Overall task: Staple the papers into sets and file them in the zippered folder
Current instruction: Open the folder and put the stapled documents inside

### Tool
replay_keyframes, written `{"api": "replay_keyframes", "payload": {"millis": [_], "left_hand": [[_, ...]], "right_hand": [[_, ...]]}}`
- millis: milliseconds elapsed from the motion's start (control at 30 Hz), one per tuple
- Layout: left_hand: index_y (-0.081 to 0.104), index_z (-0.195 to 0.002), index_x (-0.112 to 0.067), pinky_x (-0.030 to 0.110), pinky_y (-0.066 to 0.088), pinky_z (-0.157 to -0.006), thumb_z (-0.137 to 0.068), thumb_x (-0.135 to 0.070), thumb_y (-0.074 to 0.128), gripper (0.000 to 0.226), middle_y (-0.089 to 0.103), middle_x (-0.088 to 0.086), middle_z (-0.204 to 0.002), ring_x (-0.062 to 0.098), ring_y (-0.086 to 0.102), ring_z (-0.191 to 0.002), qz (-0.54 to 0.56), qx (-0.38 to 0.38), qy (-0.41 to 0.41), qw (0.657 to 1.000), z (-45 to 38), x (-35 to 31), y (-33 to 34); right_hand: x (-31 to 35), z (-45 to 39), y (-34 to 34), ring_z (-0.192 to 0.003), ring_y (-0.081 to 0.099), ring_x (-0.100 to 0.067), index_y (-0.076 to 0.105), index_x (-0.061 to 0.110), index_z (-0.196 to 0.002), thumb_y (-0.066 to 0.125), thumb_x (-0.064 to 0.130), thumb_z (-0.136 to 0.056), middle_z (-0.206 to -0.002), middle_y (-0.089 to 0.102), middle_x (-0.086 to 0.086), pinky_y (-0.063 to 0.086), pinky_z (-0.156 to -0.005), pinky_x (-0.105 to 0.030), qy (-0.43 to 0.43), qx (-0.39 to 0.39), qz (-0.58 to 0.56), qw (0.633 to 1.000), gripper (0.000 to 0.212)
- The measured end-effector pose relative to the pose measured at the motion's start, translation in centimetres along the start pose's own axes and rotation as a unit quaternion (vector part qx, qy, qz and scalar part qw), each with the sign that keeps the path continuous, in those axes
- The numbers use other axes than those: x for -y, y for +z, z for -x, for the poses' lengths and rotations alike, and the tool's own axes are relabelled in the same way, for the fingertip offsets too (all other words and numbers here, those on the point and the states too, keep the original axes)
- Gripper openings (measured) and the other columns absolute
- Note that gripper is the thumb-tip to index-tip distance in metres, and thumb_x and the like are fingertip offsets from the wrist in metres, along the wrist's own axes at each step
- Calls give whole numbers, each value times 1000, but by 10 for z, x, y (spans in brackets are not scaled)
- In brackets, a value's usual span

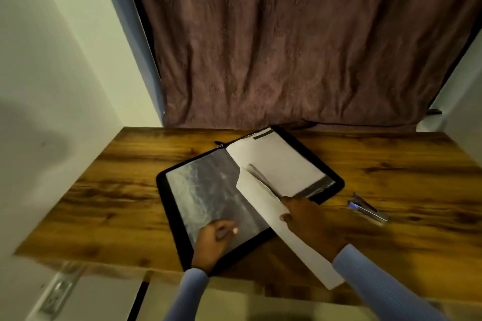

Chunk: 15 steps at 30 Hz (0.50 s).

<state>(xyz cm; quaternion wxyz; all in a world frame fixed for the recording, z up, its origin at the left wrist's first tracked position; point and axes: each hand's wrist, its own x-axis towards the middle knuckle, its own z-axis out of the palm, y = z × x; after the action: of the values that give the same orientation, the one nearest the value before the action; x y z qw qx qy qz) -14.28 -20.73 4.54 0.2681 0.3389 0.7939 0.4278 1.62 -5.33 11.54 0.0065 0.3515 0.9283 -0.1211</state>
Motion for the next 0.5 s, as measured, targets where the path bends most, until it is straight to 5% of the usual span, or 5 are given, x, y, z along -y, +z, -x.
{"api": "replay_keyframes", "payload": {"millis": [133, 333, 467, 500], "left_hand": [[72, -93, -24, 17, 44, -74, -72, -44, 67, 29, 65, -4, -101, 16, 63, -95, -222, 34, 1, 974, 4, 35, -16], [72, -92, -22, 27, 48, -79, -72, -49, 56, 37, 64, -2, -107, 21, 61, -98, -285, 36, -5, 958, 0, 34, -22], [58, -105, -19, 34, 48, -80, -91, -31, 45, 22, 63, 6, -109, 27, 60, -98, -356, 27, 31, 934, 2, 26, -21], [52, -109, -17, 36, 48, -79, -93, -31, 42, 24, 62, 8, -109, 30, 60, -97, -373, 23, 40, 926, 3, 24, -20]], "right_hand": [[1, 15, 6, -119, 52, -20, 44, 17, -134, 44, 34, -96, -131, 54, -5, 41, -95, -25, -10, 6, 21, 1000, 41], [-5, 22, 12, -116, 54, -17, 47, 19, -133, 40, 40, -97, -126, 57, -2, 42, -94, -24, -21, 0, 29, 999, 42], [-13, 33, 23, -56, 68, -18, 74, 15, -76, 5, 49, -98, -66, 69, -1, 54, -52, -23, -39, -29, 44, 998, 80], [-12, 37, 22, -55, 67, -19, 74, 14, -73, 4, 49, -98, -64, 68, -2, 54, -52, -24, -44, -45, 60, 996, 82]]}}
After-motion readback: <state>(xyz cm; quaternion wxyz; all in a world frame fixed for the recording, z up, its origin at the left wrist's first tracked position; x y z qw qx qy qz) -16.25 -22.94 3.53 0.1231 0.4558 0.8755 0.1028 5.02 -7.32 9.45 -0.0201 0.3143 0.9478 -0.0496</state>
